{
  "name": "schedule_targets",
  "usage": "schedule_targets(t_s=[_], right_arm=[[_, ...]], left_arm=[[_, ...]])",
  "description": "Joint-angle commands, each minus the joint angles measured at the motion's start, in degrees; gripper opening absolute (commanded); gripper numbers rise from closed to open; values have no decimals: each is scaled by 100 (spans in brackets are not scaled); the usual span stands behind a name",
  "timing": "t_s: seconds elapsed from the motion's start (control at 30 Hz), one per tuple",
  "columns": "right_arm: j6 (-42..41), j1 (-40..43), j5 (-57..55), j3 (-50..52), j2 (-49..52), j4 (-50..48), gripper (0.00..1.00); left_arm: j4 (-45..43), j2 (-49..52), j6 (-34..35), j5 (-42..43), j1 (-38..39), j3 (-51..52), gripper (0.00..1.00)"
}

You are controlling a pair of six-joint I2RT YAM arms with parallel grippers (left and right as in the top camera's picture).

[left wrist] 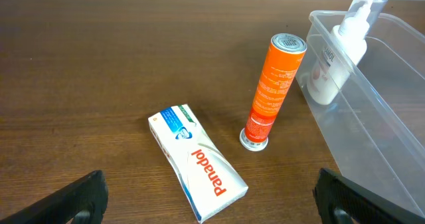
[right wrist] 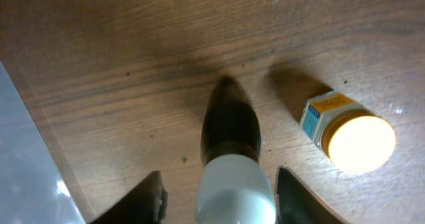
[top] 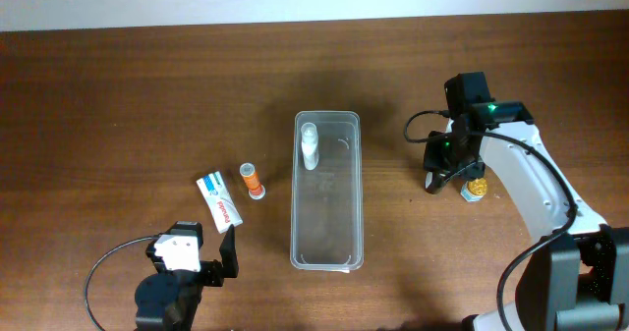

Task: Pack container
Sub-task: 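Move the right gripper to the dark bottle and grasp it, then place the dark bottle in the container beside the white bottle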

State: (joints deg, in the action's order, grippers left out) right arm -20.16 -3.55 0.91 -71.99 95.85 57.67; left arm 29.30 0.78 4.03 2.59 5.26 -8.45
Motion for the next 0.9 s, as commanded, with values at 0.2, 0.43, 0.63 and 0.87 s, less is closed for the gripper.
schedule_targets(t_s=[0.2, 0.43, 0.63, 0.87], right_arm=[[-48, 20, -116, 31, 63, -4, 31], [-48, 20, -118, -125, 50, 74, 24], [-46, -26, -120, -767, -11, 643, 18], [-46, -710, -118, -2041, -236, 1558, 16]], left_arm=[[-20, -48, -109, -42, -33, 33, 99], [-20, -48, -109, -42, -33, 33, 99], [-20, -48, -109, -42, -33, 33, 99], [-20, -48, -109, -42, -33, 33, 99]])
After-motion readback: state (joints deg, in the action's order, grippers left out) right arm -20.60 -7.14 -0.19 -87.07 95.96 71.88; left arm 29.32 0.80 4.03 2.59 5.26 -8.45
